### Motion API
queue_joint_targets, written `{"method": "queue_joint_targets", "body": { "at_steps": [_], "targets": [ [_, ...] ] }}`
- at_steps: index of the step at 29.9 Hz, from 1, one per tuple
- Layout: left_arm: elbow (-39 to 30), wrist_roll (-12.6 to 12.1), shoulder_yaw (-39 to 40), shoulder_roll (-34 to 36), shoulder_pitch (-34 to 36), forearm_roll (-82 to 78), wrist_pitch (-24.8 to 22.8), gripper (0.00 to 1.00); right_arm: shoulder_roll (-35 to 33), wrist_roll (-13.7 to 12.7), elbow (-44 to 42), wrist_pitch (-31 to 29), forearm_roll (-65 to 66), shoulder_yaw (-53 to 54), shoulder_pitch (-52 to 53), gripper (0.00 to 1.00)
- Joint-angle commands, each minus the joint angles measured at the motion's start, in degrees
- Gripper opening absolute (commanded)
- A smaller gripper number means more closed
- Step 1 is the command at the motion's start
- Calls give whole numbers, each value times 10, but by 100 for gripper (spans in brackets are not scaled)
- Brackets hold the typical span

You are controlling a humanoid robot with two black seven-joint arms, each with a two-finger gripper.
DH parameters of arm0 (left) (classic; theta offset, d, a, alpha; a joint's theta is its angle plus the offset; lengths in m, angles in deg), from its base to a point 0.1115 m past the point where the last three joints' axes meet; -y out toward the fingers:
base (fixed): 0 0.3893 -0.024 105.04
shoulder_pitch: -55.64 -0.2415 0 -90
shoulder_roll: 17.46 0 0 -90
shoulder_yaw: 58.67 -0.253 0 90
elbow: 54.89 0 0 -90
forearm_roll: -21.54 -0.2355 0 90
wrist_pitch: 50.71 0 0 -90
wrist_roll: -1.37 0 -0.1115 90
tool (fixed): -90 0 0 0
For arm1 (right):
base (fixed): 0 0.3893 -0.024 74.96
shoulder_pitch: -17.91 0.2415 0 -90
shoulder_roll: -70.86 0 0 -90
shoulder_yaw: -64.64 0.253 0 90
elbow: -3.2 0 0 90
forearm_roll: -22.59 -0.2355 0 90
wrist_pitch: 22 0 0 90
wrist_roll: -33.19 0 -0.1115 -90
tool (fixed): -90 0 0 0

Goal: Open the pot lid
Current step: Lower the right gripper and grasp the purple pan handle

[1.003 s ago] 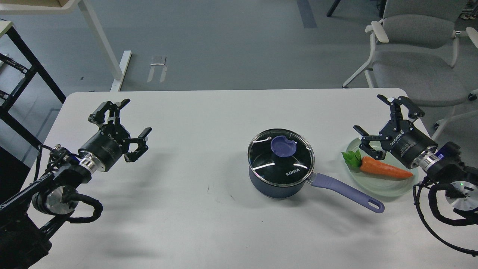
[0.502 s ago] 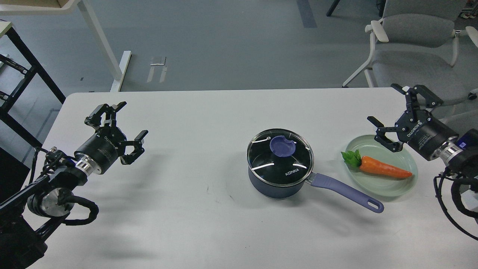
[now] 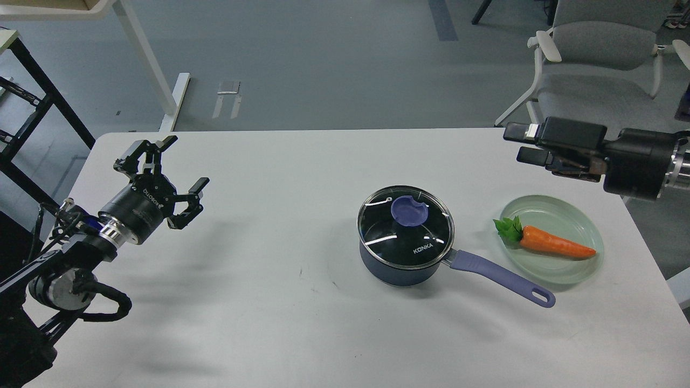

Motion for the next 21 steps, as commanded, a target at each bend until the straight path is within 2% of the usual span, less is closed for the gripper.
{"method": "queue_joint_targets", "body": {
  "at_steps": [1,6,12,21],
  "targets": [
    [-2,0,0,2,0,0,0,99,0,0,35,0,173,-11,4,100],
    [-4,0,-1,2,0,0,0,99,2,0,48,7,353,-54,4,100],
    [-8,0,-2,2,0,-1,2,99,9,0,48,70,496,-105,3,100],
    [-18,0,-2,3,0,-1,4,99,36,0,36,85,520,-130,-3,99]
  ]
}}
